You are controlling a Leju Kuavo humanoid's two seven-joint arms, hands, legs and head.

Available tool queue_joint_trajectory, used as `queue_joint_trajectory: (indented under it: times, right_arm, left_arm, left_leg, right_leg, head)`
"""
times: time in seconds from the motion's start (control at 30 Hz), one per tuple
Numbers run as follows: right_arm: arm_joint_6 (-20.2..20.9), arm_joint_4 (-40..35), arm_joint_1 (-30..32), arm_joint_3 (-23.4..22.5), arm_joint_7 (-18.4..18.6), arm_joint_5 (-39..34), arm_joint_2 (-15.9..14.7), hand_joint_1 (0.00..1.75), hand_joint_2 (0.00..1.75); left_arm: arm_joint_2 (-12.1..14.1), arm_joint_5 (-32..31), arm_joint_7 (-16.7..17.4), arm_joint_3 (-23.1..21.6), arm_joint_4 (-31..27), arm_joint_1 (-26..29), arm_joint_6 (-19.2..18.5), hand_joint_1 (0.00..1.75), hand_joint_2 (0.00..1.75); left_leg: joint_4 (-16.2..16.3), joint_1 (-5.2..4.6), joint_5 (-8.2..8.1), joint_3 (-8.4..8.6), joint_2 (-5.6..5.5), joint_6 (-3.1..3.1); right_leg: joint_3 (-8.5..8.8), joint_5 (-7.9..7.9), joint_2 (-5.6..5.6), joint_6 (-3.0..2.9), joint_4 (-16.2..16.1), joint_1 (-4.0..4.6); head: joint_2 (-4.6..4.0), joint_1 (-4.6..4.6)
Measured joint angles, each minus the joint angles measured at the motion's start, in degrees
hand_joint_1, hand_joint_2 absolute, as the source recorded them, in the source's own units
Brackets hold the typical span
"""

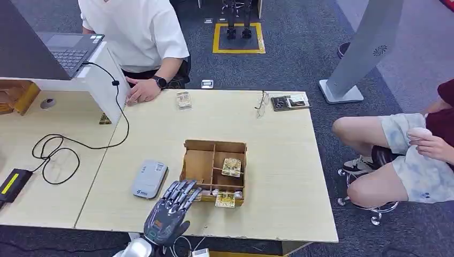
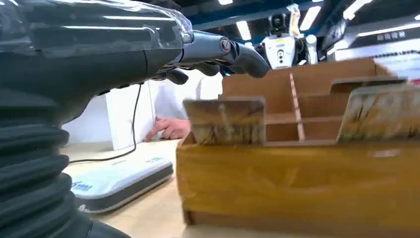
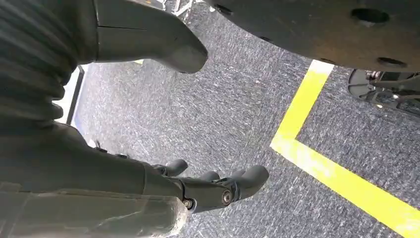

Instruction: Pass the card to the sensor for recognition and then transmit it.

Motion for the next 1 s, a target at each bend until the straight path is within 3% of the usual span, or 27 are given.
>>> queue_joint_trajectory:
  times: [0.13,0.3,0.33,0.43,0.5,1.0]
  right_arm:
    - [0.0,0.0,0.0,-0.2,0.0,0.0,0.0,0.00,1.75]
    - [-0.2,0.0,0.0,-0.6,0.0,0.0,0.0,0.00,1.75]
    - [-0.3,0.0,0.0,-0.6,0.0,0.0,0.0,0.00,1.75]
    - [-0.4,0.0,0.0,-0.7,0.0,0.1,0.0,0.00,1.75]
    - [-0.4,0.0,0.0,-0.7,-0.2,0.1,0.0,0.00,1.75]
    - [-0.5,0.0,0.0,-0.7,-0.5,0.2,0.0,0.00,1.75]
  left_arm:
    - [-0.8,0.2,0.0,0.0,0.0,0.0,0.9,0.00,1.75]
    - [-2.9,0.0,-0.5,0.2,-0.2,0.4,10.6,0.00,1.75]
    - [-3.5,-0.2,-1.5,0.6,-1.0,0.9,11.1,0.00,1.75]
    - [-5.8,-0.7,-5.8,3.1,-3.6,2.6,11.1,0.00,1.75]
    - [-6.4,-1.2,-6.6,4.1,-4.1,2.9,11.1,0.00,1.75]
    - [-6.5,-1.5,-5.4,4.5,-3.8,3.3,11.0,0.00,1.75]
  left_leg:
    - [0.0,0.00,0.00,0.00,0.00,0.00]
    - [0.0,0.01,0.00,-0.02,-0.01,0.00]
    - [0.0,0.00,0.00,-0.02,-0.01,0.00]
    - [0.0,0.00,0.00,-0.02,-0.01,0.00]
    - [0.0,-0.01,-0.01,-0.03,-0.01,0.01]
    - [0.0,0.00,0.00,-0.02,-0.01,0.00]
  right_leg:
    - [0.00,0.00,0.00,0.00,0.0,0.00]
    - [0.00,0.00,0.00,0.00,0.0,0.00]
    - [0.00,0.00,0.00,0.00,0.0,0.00]
    - [0.00,-0.01,-0.01,0.00,0.0,0.00]
    - [0.00,0.00,-0.01,0.00,0.0,0.00]
    - [0.00,0.00,-0.03,0.00,0.0,0.00]
  head:
    - [0.00,0.00]
    - [0.00,-0.02]
    - [0.00,0.00]
    - [0.00,0.00]
    - [0.00,0.00]
    - [0.00,0.00]
